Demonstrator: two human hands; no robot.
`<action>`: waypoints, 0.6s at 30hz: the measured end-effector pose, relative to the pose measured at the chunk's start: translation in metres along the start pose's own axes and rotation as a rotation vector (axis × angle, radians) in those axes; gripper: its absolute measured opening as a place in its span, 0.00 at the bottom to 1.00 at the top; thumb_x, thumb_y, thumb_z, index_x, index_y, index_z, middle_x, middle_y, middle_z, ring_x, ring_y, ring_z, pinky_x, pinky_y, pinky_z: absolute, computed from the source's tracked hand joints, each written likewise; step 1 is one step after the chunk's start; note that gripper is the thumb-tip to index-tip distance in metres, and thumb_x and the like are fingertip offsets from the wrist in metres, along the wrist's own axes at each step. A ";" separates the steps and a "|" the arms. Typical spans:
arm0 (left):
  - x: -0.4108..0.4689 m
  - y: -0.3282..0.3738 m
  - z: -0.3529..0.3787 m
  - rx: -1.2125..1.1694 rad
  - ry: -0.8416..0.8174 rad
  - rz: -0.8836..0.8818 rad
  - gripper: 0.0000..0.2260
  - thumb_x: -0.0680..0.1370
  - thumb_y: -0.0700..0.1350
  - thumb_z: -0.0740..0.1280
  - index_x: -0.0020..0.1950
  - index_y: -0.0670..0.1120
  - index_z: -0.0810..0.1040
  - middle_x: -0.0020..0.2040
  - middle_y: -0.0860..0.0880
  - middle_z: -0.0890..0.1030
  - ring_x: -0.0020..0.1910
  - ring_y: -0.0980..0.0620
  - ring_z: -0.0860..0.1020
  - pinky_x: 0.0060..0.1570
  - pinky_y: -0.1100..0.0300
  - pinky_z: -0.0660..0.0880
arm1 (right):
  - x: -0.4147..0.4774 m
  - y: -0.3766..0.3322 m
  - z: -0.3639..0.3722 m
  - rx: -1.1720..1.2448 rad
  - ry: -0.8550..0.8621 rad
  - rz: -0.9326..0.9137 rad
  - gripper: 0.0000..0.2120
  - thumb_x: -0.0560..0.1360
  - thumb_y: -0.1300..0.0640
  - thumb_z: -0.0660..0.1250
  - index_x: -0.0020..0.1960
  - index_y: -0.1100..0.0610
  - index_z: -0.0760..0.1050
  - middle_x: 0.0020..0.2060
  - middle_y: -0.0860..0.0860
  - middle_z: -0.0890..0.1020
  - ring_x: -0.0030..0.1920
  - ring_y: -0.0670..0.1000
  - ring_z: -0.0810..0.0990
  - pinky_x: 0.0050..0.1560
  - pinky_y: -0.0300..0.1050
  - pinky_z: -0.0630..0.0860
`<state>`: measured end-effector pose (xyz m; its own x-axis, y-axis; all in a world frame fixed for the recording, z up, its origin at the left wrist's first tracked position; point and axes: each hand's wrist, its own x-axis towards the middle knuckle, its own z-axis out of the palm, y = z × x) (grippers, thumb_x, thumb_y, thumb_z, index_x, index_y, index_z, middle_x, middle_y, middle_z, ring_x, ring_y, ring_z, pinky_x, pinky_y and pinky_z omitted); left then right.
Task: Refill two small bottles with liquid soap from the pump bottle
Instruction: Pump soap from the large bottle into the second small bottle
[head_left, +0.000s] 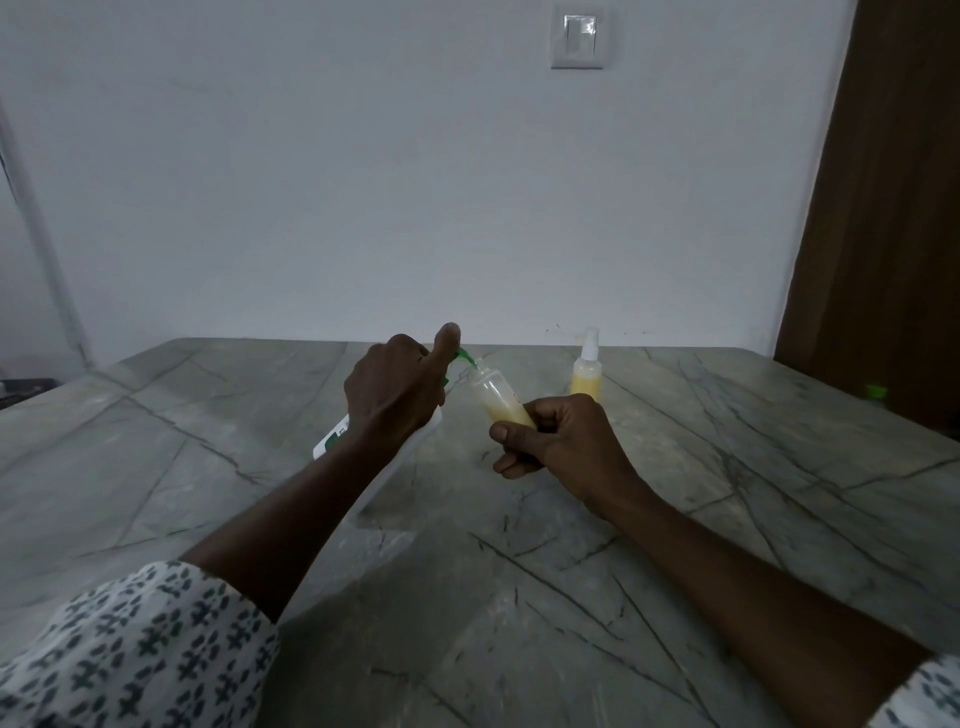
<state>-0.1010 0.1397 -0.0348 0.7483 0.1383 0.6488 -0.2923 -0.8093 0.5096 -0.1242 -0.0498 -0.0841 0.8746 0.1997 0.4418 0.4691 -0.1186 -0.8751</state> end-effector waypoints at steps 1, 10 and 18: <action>0.000 -0.001 0.000 0.008 -0.002 0.000 0.35 0.78 0.67 0.51 0.25 0.45 0.80 0.27 0.50 0.81 0.33 0.50 0.78 0.42 0.55 0.72 | 0.000 -0.001 -0.001 0.008 0.003 0.002 0.10 0.73 0.62 0.73 0.51 0.67 0.81 0.35 0.61 0.86 0.34 0.56 0.86 0.39 0.46 0.84; 0.001 0.002 -0.001 0.002 -0.010 -0.022 0.31 0.76 0.63 0.53 0.25 0.45 0.80 0.29 0.49 0.82 0.34 0.48 0.79 0.43 0.54 0.74 | 0.001 0.003 -0.001 0.006 0.004 0.013 0.11 0.72 0.62 0.74 0.51 0.68 0.81 0.35 0.61 0.86 0.35 0.58 0.86 0.41 0.50 0.84; 0.000 0.001 0.000 -0.006 0.013 -0.050 0.25 0.76 0.55 0.55 0.27 0.43 0.81 0.29 0.50 0.81 0.36 0.48 0.78 0.40 0.54 0.70 | 0.000 0.004 0.002 -0.011 -0.011 0.007 0.14 0.72 0.62 0.74 0.54 0.69 0.80 0.36 0.61 0.86 0.36 0.59 0.86 0.42 0.54 0.84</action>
<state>-0.1012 0.1390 -0.0337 0.7545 0.1859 0.6294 -0.2582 -0.7977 0.5451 -0.1220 -0.0487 -0.0880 0.8765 0.2091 0.4337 0.4646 -0.1310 -0.8758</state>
